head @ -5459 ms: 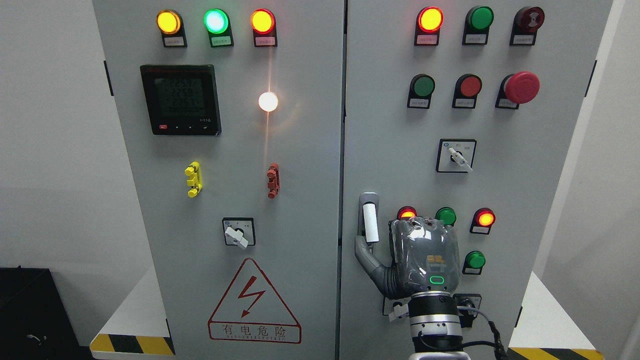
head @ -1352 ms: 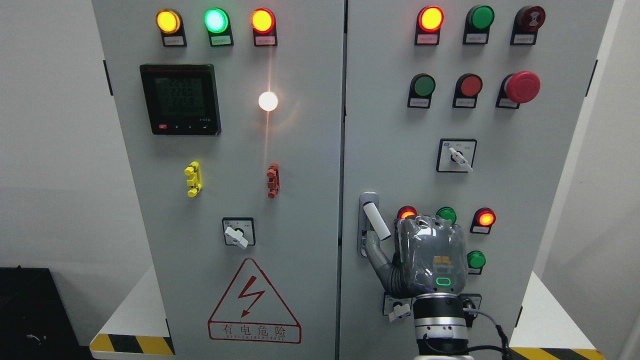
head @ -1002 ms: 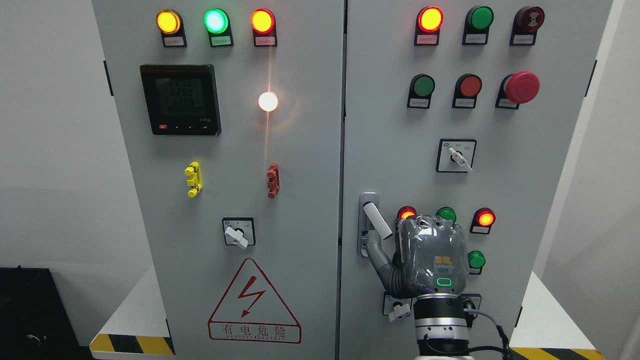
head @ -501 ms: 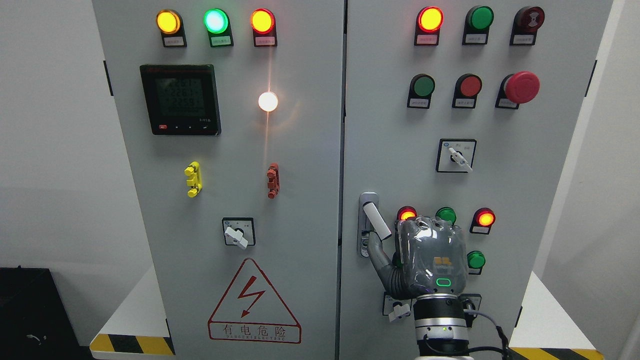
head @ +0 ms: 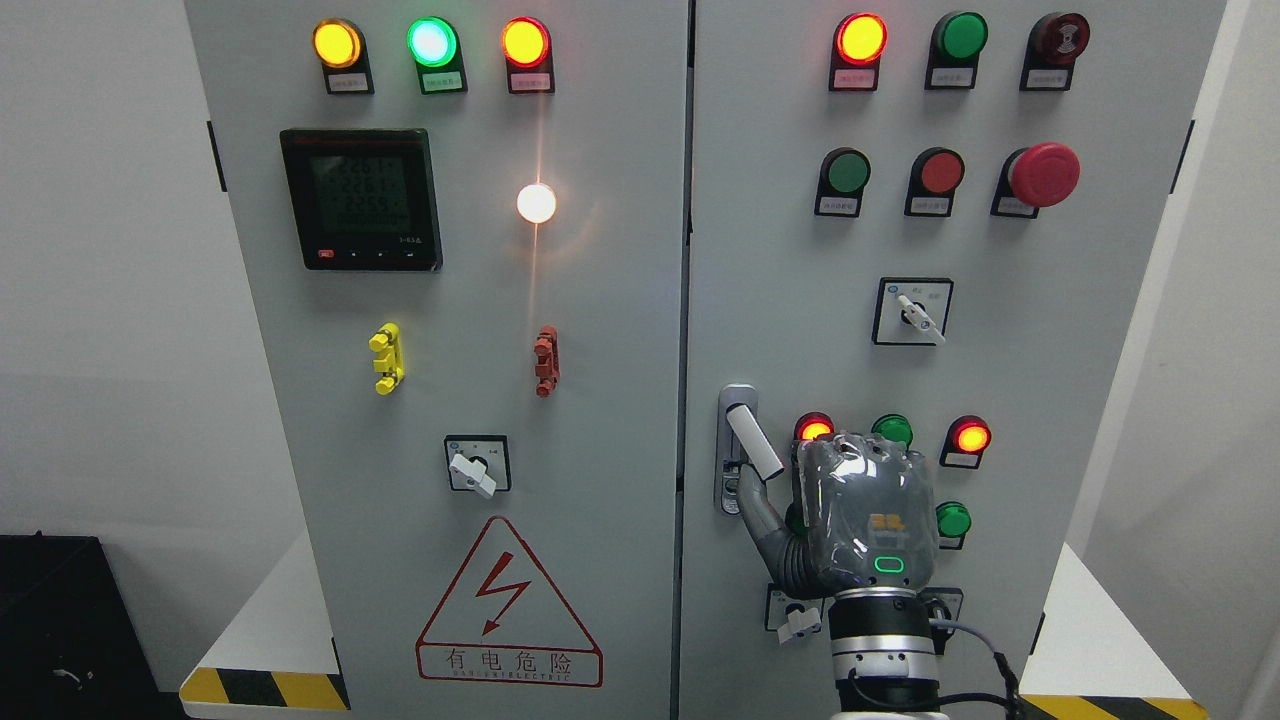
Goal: Release door handle
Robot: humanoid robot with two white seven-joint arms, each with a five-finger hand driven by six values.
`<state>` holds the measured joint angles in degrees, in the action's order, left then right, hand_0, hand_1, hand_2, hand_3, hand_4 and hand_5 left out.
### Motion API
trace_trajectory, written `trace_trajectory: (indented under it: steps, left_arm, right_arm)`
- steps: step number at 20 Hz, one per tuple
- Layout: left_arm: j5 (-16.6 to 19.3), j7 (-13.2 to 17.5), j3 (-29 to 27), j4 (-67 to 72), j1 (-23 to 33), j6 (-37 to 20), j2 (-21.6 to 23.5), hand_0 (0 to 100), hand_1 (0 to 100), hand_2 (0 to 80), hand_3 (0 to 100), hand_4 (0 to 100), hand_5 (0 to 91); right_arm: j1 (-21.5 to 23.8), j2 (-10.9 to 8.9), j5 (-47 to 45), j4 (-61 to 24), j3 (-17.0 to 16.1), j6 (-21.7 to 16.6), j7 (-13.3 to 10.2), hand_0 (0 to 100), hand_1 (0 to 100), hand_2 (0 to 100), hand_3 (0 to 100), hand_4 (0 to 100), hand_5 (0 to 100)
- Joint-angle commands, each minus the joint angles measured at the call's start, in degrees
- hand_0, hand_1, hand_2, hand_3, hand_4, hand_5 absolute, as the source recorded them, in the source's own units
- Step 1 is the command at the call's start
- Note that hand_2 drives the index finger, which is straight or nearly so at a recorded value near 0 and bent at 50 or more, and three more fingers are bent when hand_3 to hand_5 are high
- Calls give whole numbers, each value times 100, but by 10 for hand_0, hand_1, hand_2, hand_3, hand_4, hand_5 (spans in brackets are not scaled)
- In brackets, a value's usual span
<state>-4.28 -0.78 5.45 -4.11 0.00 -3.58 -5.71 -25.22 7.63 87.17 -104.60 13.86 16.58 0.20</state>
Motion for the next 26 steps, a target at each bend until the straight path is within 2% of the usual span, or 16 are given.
trace_trajectory:
  steps: [1, 26]
  left_arm:
    - [7, -1, 0, -2, 97, -2, 0, 120, 556, 0, 0, 0, 0]
    - [-2, -1, 0, -2, 97, -2, 0, 120, 556, 0, 0, 0, 0]
  right_arm:
    - [0, 2, 2, -25, -41, 3, -20, 544, 383, 1000, 1000, 1000, 1000]
    - [-53, -51, 195, -87, -94, 3, -73, 553, 380, 1000, 1000, 1000, 1000]
